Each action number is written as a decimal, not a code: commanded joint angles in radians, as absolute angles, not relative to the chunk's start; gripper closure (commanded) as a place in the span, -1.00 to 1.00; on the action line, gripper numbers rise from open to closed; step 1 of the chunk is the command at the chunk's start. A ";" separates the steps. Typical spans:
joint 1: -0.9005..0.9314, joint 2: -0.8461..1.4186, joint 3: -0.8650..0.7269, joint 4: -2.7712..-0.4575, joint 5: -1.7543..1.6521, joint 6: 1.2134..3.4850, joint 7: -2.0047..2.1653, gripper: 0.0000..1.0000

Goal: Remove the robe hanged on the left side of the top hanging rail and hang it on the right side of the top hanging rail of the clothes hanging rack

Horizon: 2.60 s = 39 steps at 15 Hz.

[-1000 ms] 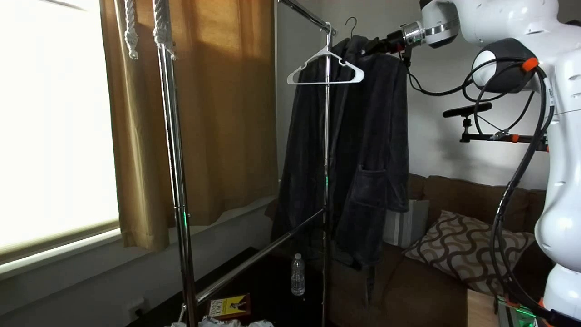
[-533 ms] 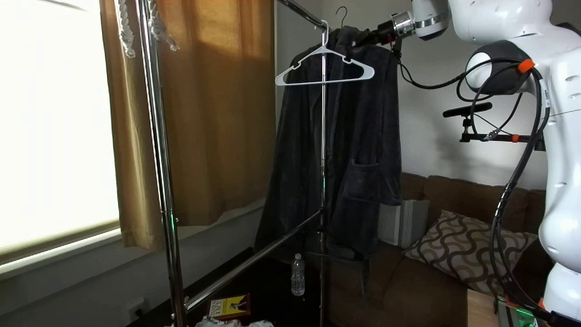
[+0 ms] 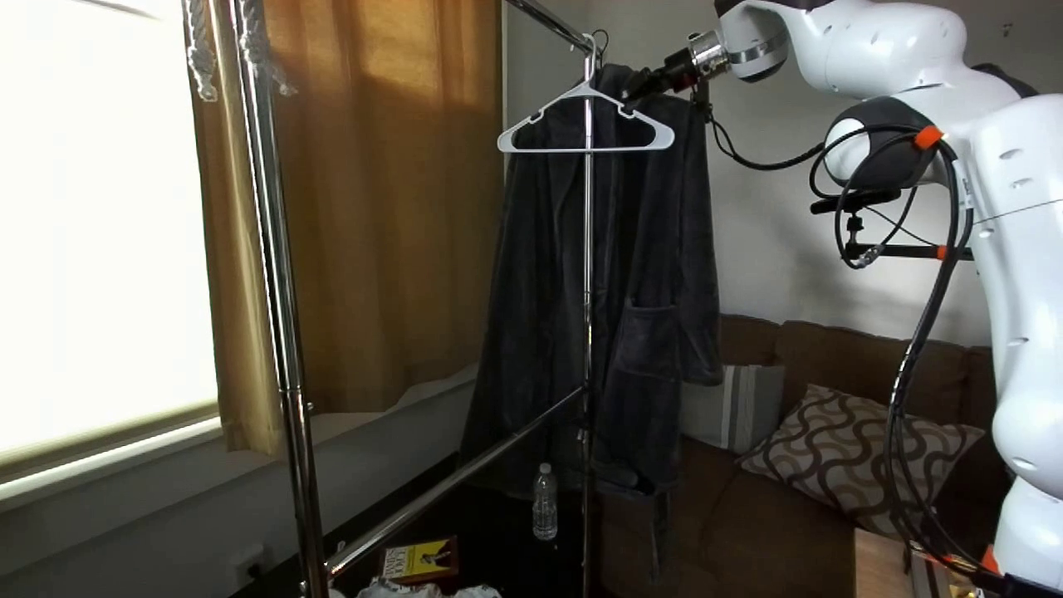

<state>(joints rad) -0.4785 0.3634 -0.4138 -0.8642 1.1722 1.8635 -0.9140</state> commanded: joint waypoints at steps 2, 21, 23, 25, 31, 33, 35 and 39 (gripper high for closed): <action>-0.537 0.417 -0.342 -0.747 1.100 1.885 -0.826 0.96; -0.566 0.071 -0.551 -1.404 0.892 1.908 -0.864 -1.00; -0.544 0.017 -0.557 -1.504 0.741 2.058 -0.857 -1.00; -0.526 -0.049 -0.563 -1.610 0.576 2.172 -0.827 -1.00; -0.479 -0.303 -0.479 -1.847 0.357 1.928 -0.816 -1.00; -0.439 -0.388 -0.460 -1.910 0.331 1.826 -0.803 -1.00; -0.399 -0.469 -0.434 -1.967 0.310 1.719 -0.784 -1.00; -0.300 -0.569 -0.361 -2.052 0.326 1.541 -0.742 -1.00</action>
<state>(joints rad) -0.3777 -0.4708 -0.3972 -1.9574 0.3430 1.6162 -0.7894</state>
